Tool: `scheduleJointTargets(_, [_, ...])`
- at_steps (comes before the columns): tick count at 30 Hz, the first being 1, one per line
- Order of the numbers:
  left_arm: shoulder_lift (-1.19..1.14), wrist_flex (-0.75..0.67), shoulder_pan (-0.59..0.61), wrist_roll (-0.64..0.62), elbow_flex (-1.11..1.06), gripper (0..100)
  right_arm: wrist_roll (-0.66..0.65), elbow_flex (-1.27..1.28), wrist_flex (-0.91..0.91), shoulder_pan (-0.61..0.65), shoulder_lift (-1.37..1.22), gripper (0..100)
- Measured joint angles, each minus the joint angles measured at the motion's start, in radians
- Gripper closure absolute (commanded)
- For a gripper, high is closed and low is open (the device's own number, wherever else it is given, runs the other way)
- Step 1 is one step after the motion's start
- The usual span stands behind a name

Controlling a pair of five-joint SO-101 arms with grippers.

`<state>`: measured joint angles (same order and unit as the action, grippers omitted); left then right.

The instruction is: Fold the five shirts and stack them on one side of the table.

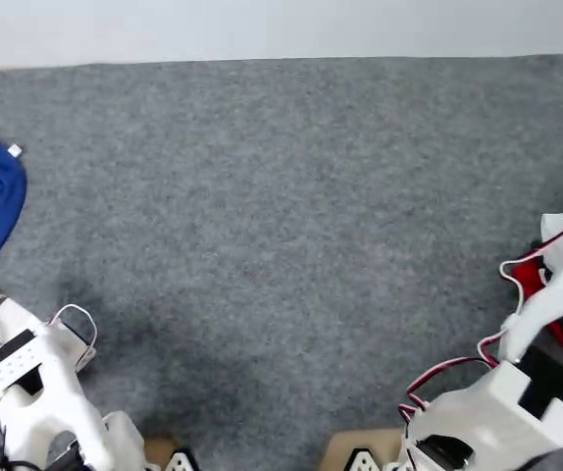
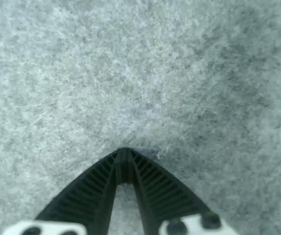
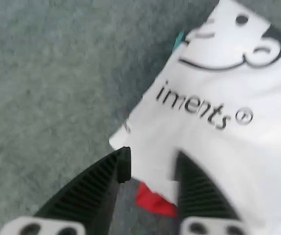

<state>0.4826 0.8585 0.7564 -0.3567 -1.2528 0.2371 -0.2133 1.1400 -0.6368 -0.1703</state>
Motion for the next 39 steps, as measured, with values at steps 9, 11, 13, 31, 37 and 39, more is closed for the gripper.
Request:
scheduleJointTargets(9, [0.0, 0.0, 0.0, 0.0, 0.0, 100, 0.0, 0.0, 0.069, -0.063, -0.213, 98.8])
scheduleJointTargets(11, [0.0, 0.0, 0.0, 0.0, 0.0, 100, 0.0, 0.0, 0.071, -0.063, -0.235, 98.8])
scheduleJointTargets(13, [0.0, 0.0, 0.0, 0.0, 0.0, 100, 0.0, 0.0, 0.074, -0.063, -0.238, 98.8])
scheduleJointTargets(31, [0.0, 0.0, 0.0, 0.0, 0.0, 100, -0.034, 0.0, 0.245, -0.137, 0.061, 98.8])
scheduleJointTargets(37, [0.0, 0.0, 0.0, 0.0, 0.0, 100, -0.071, 0.071, 0.245, -0.216, 0.012, 98.8])
scheduleJointTargets(39, [0.0, 0.0, 0.0, 0.0, 0.0, 100, -0.074, 0.107, 0.245, -0.224, -0.021, 98.8])
